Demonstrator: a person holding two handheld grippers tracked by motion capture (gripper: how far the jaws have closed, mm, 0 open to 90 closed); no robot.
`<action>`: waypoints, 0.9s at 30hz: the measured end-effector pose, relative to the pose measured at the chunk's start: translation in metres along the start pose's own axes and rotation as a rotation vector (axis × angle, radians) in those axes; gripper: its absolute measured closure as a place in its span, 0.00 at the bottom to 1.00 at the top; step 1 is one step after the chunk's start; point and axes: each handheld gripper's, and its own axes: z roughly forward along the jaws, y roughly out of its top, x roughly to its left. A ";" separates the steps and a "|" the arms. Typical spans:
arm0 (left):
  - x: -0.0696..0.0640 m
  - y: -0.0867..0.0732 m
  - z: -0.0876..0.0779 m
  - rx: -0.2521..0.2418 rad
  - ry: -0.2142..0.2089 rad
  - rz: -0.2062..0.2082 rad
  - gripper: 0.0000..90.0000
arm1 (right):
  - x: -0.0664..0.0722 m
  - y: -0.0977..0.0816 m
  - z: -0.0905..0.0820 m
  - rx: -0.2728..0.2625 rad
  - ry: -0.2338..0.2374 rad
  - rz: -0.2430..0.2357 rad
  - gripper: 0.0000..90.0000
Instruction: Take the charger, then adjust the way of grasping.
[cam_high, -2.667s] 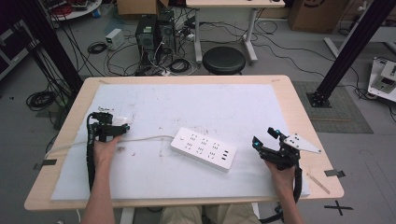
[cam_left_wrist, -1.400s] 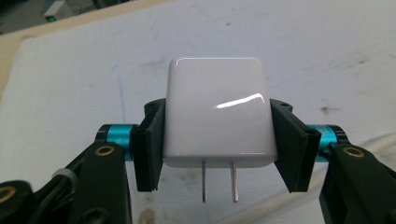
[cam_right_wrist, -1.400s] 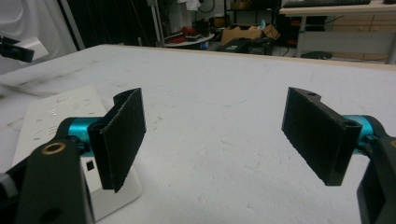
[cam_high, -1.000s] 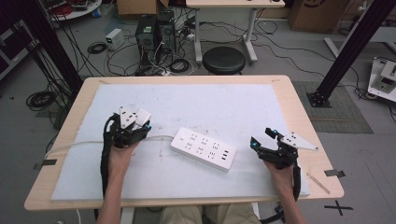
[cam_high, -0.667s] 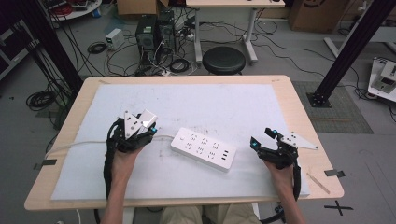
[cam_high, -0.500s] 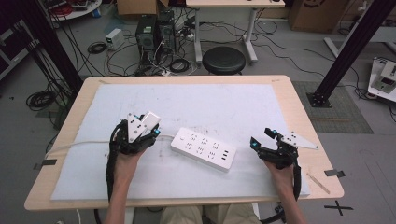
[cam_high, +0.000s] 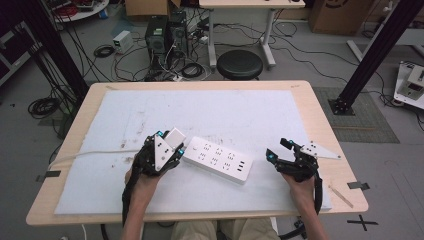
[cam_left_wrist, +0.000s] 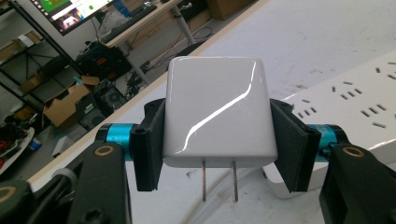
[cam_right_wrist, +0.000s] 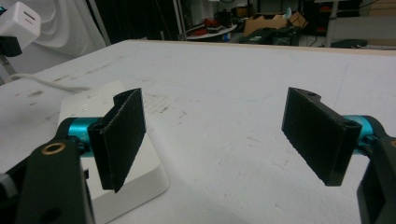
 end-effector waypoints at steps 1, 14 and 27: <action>-0.002 0.000 0.000 -0.009 -0.005 0.004 0.47 | 0.000 0.001 0.000 -0.001 0.005 -0.004 0.25; -0.051 0.013 -0.001 -0.097 -0.009 0.234 0.47 | 0.021 0.025 -0.003 -0.031 0.147 -0.009 0.25; -0.087 0.023 0.003 -0.213 -0.021 0.371 0.47 | 0.045 0.042 0.012 0.033 0.368 0.001 0.25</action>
